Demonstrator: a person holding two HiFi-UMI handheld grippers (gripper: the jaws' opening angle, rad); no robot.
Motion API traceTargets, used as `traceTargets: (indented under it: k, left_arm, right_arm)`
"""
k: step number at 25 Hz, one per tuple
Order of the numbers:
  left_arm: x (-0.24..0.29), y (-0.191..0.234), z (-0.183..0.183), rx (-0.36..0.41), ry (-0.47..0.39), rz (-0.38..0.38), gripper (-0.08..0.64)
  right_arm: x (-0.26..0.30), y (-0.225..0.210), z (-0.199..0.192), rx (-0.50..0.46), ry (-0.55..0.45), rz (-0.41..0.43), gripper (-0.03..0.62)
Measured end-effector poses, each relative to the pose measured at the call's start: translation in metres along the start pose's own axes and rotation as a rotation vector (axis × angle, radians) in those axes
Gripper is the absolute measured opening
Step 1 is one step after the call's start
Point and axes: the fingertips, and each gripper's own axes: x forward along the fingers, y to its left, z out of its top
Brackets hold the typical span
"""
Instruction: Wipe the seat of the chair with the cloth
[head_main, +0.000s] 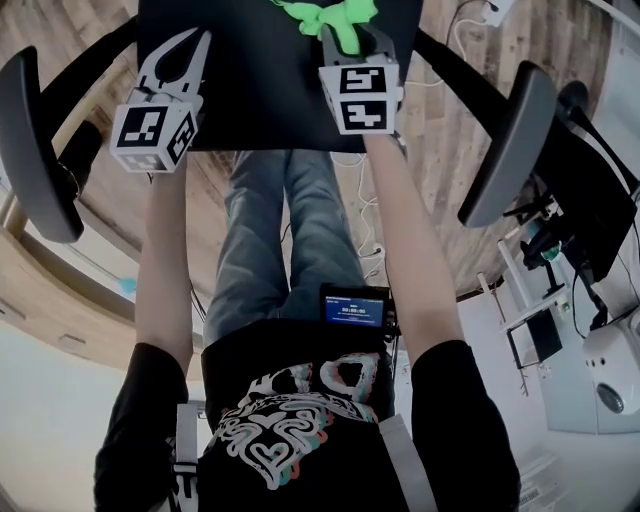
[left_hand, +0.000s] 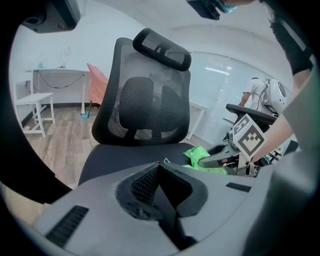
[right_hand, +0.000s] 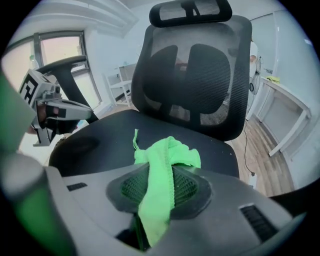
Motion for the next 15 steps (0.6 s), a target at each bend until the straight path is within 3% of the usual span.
traceTargets:
  k: [8, 15]
  left_arm:
    - [0.003, -0.002, -0.008, -0.018, 0.024, -0.017, 0.002]
    - [0.006, 0.003, -0.006, -0.030, 0.016, -0.015, 0.002]
  right_arm:
    - [0.023, -0.005, -0.005, -0.011, 0.120, 0.000, 0.100]
    - [0.026, -0.007, -0.006, 0.009, 0.102, 0.006, 0.100]
